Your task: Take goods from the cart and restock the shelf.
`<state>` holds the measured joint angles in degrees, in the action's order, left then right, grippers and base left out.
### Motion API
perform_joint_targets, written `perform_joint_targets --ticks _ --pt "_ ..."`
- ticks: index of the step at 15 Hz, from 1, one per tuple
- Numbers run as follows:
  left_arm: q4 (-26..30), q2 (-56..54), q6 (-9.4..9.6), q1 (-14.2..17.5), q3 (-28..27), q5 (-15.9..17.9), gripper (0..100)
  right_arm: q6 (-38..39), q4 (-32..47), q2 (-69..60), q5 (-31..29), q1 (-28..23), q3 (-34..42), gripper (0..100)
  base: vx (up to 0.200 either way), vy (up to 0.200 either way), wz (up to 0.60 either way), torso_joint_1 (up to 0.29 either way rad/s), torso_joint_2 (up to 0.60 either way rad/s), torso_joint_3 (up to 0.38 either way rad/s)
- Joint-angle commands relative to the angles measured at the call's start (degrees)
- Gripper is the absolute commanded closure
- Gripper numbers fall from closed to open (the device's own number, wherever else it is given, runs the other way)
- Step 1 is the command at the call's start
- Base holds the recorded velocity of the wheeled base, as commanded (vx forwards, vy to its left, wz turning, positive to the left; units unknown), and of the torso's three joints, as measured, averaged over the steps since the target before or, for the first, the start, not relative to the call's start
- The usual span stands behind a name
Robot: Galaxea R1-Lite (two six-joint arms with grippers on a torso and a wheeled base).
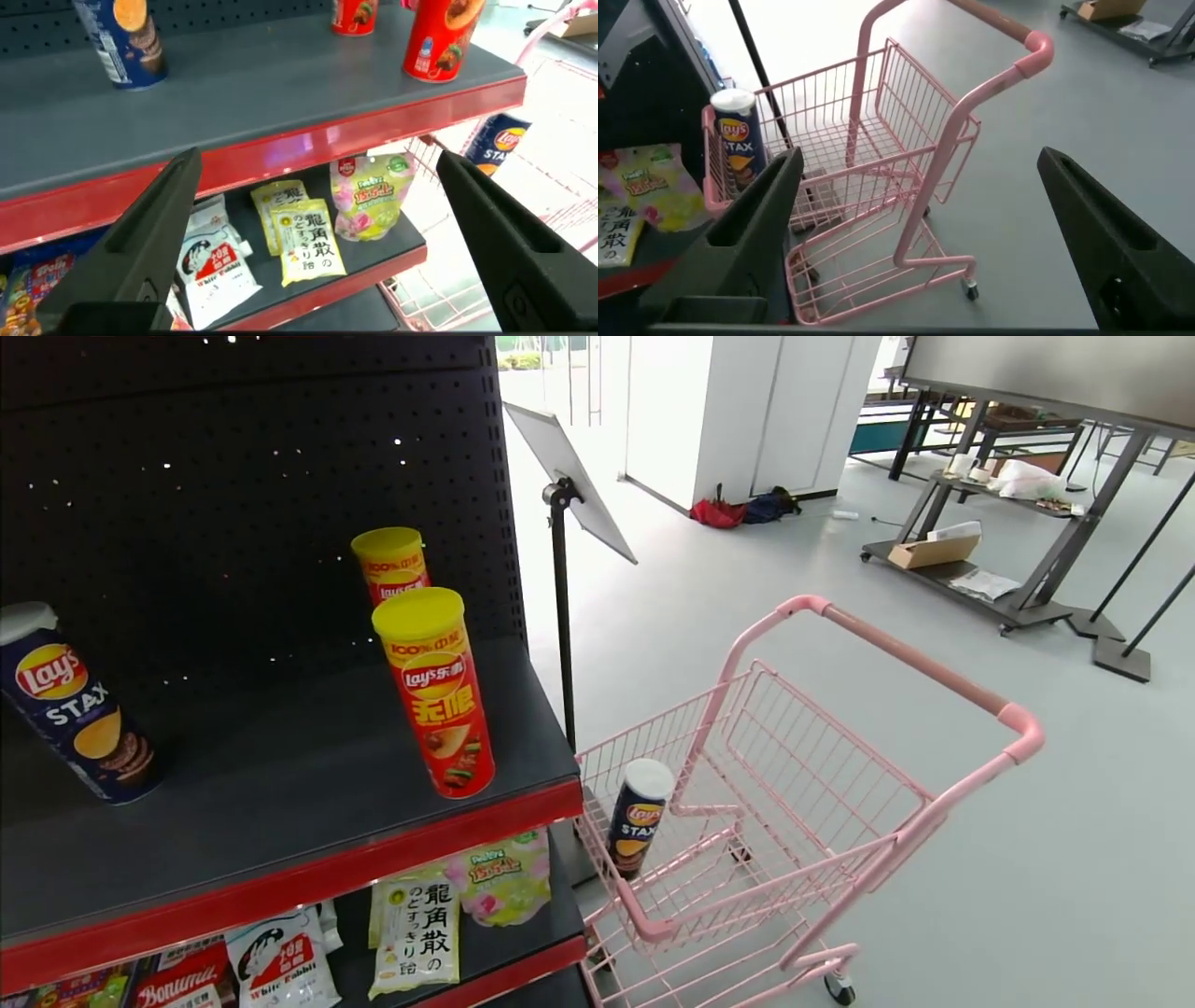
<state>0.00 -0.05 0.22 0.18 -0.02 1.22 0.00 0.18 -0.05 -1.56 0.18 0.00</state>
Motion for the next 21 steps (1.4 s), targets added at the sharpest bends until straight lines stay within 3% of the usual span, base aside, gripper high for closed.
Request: perform_joint_targets --ticks 1,21 --pt "0.00 0.05 0.04 0.08 0.02 0.01 0 0.00 -0.01 0.05 -0.02 -0.01 0.00 0 0.000 0.000 0.00 -0.134 0.34 0.183" --pt "0.00 0.05 0.04 -0.01 0.02 0.01 0 0.00 -0.01 0.05 -0.02 -0.01 0.00 0 0.000 0.000 0.00 -0.153 0.40 0.247"
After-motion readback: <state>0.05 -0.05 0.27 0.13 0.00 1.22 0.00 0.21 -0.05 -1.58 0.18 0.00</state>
